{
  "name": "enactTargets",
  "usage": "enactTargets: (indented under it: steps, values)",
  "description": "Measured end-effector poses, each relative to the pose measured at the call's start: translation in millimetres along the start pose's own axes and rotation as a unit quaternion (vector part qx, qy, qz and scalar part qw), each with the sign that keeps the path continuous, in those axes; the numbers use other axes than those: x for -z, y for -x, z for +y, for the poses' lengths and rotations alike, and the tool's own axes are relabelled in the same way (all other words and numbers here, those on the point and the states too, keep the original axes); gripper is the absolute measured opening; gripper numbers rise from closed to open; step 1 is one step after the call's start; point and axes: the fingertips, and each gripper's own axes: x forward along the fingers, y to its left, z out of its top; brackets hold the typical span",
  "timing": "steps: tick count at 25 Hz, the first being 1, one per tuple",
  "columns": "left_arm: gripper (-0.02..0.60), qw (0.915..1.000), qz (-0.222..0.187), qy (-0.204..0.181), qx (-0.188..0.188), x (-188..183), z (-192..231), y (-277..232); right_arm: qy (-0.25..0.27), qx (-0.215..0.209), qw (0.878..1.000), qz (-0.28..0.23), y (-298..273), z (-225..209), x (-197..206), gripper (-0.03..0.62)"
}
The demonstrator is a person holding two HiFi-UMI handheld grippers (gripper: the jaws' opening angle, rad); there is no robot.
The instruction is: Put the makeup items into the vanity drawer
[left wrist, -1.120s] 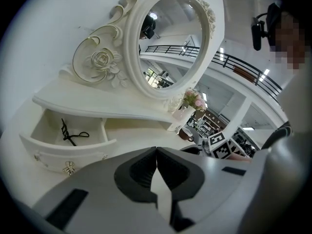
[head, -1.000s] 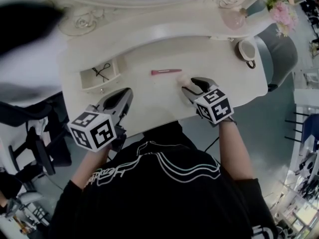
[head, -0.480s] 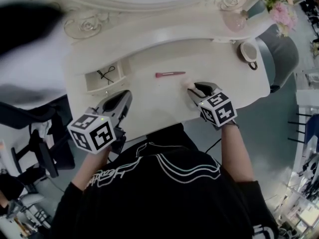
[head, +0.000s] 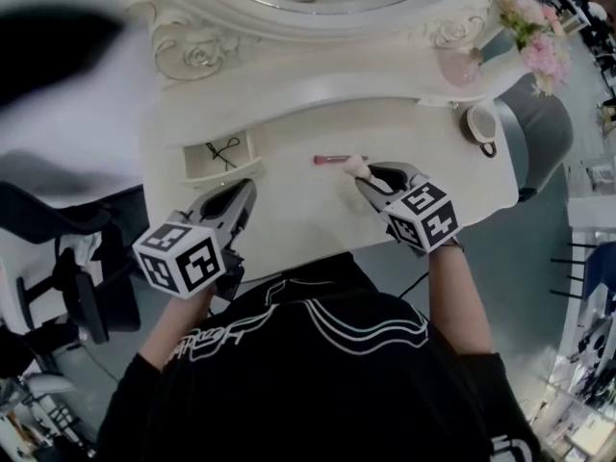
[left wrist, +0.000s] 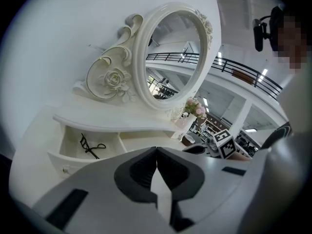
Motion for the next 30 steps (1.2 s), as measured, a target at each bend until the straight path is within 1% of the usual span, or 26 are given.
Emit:
enactTargets:
  steps: [4,9,18,22,24,30]
  values:
    - [0.023,0.9996,-0.022,0.005,-0.017,-9.5,11.6,18.2,0.018,-0.029,0.999,-0.022,-7.1,14.1,-35.8,0.129]
    - [0.023,0.9982,-0.045,0.010,-0.038,-14.7,26.5,42.5,0.056,-0.053,0.997,-0.033,-22.5,37.8,-74.0,0.129]
    - [0.023,0.9937,-0.072,0.037,-0.078,-5.5,56.5,82.3,0.119,-0.100,0.987,-0.049,-59.5,91.2,-134.2,0.129]
    - [0.023,0.9907,-0.085,0.047,-0.096,-5.1,70.0,99.4,0.153,-0.117,0.981,-0.038,-83.8,115.1,-147.3,0.129]
    - [0.023,0.9896,-0.087,0.050,-0.103,-4.2,77.3,106.9,0.166,-0.119,0.979,-0.031,-97.3,124.6,-150.8,0.129]
    - [0.023,0.9844,-0.103,0.063,-0.128,-6.0,102.4,128.8,0.159,-0.122,0.979,-0.019,-132.3,136.5,-157.3,0.132]
